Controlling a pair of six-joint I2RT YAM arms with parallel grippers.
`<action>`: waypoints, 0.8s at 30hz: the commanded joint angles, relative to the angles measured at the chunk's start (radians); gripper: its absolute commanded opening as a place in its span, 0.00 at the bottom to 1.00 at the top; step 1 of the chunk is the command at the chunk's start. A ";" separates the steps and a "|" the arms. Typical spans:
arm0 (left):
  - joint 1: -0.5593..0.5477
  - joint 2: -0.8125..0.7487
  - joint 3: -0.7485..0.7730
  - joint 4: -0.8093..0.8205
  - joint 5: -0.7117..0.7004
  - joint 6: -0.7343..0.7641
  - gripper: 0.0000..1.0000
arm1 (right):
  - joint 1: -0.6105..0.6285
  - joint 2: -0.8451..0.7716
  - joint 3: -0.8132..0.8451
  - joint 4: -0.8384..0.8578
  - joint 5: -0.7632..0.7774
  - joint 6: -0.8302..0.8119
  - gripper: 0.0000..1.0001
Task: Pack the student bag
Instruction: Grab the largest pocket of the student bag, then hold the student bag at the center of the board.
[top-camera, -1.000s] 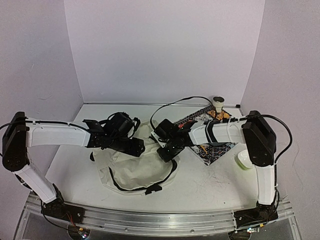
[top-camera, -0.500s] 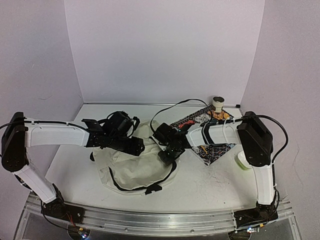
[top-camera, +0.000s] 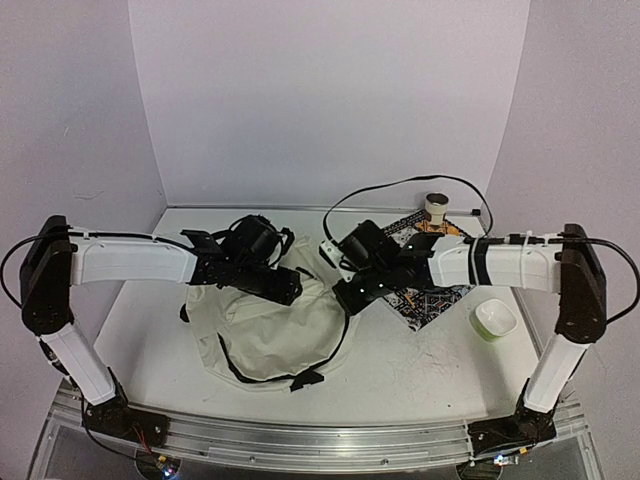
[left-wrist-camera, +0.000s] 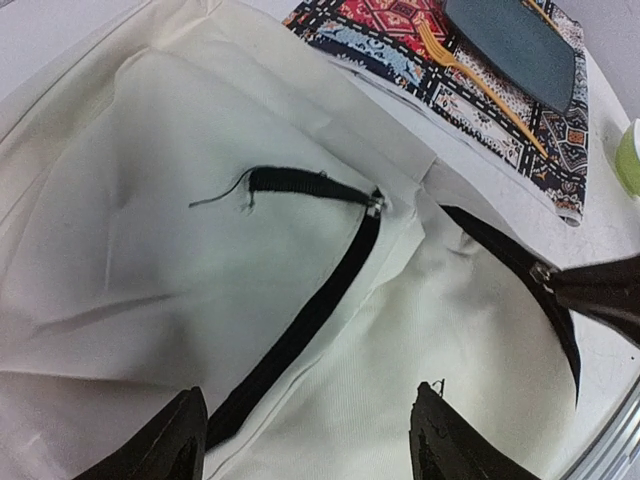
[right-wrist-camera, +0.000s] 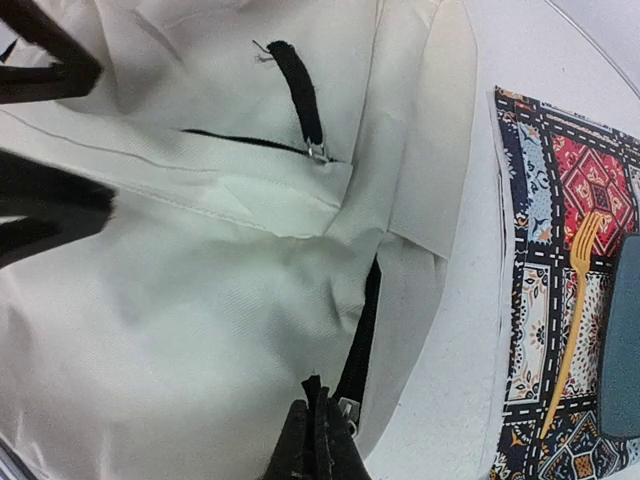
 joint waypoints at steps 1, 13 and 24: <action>0.016 0.067 0.128 0.013 0.026 0.063 0.71 | 0.007 -0.081 -0.100 0.078 -0.058 0.034 0.00; 0.027 0.274 0.320 -0.057 -0.011 0.147 0.75 | 0.006 -0.119 -0.223 0.266 -0.094 0.040 0.00; 0.027 0.355 0.347 -0.083 0.086 0.201 0.66 | 0.007 -0.135 -0.240 0.301 -0.076 0.040 0.00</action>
